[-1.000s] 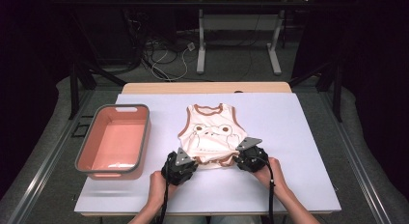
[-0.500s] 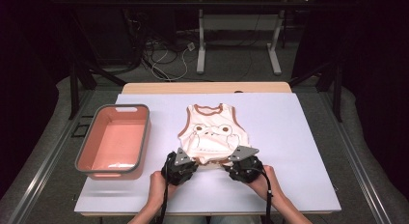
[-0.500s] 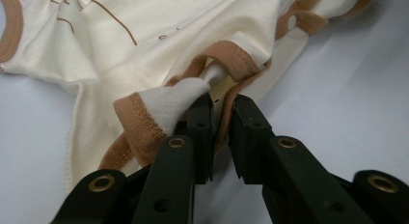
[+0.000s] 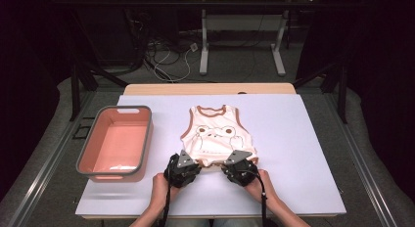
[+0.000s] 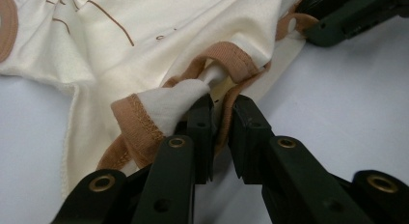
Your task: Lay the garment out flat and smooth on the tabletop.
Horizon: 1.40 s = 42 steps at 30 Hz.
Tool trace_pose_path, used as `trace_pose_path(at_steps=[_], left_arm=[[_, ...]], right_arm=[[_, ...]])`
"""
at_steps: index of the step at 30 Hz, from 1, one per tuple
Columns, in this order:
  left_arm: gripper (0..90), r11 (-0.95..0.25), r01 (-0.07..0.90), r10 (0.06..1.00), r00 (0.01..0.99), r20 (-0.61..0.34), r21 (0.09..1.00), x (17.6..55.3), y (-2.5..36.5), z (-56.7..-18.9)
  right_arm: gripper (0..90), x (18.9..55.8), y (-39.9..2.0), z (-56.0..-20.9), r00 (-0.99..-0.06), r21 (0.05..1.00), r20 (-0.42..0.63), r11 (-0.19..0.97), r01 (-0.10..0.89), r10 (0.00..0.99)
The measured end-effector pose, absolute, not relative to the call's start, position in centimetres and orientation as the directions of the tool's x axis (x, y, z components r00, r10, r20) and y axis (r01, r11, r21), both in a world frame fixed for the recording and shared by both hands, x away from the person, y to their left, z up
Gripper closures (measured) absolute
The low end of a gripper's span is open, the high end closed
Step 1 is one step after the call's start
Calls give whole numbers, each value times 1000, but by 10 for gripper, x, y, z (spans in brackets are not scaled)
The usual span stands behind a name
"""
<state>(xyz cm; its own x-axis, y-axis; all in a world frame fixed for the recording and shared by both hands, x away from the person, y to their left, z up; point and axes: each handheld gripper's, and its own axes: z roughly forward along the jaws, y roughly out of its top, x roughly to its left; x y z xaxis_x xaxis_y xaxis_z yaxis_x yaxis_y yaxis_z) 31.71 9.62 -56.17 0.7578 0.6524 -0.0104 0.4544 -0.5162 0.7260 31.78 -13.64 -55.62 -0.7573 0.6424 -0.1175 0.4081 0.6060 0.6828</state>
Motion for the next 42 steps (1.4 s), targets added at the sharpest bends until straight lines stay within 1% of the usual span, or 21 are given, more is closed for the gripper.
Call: trace_pose_path(at_steps=[1, 2, 8, 14, 16, 23, 27, 30, 31, 32, 34, 36, 42], left_arm=[[812, -521, 452, 649, 761, -8, 724, 317, 96, -562], [825, -527, 451, 644, 765, -8, 720, 317, 96, -562], [867, -524, 452, 637, 770, -20, 722, 314, 96, -560], [868, -542, 438, 613, 790, -20, 717, 308, 97, -555], [867, -536, 444, 605, 796, -41, 718, 304, 98, -553], [866, -538, 436, 564, 822, -76, 721, 287, 100, -544], [866, -560, 434, 539, 838, -88, 705, 278, 99, -542], [865, -568, 426, 526, 846, -87, 704, 275, 100, -541], [865, -559, 443, 532, 840, -106, 701, 273, 99, -541], [864, -564, 439, 529, 843, -103, 699, 273, 100, -540], [864, -560, 448, 529, 841, -116, 697, 272, 101, -541], [864, -547, 473, 535, 832, -146, 690, 270, 102, -542], [853, -574, 488, 523, 836, -164, 658, 263, 101, -547]], right_arm=[[865, 318, -137, -556, -759, 688, -112, 601, 407, 642], [878, 319, -138, -556, -758, 694, -106, 594, 408, 644], [884, 315, -141, -549, -767, 689, -90, 596, 412, 635], [884, 308, -149, -537, -776, 698, -58, 581, 419, 628], [884, 305, -152, -534, -780, 701, -42, 575, 423, 624], [884, 292, -164, -524, -798, 677, 21, 579, 455, 602], [884, 286, -166, -521, -807, 665, 50, 584, 466, 588], [884, 283, -165, -522, -814, 650, 55, 598, 469, 578], [884, 282, -165, -522, -817, 636, 56, 611, 472, 573], [884, 282, -164, -524, -820, 645, 60, 605, 467, 569], [884, 280, -164, -524, -822, 633, 60, 614, 471, 567], [884, 279, -164, -525, -823, 625, 67, 619, 475, 564], [878, 275, -162, -530, -832, 604, 75, 639, 476, 549]])
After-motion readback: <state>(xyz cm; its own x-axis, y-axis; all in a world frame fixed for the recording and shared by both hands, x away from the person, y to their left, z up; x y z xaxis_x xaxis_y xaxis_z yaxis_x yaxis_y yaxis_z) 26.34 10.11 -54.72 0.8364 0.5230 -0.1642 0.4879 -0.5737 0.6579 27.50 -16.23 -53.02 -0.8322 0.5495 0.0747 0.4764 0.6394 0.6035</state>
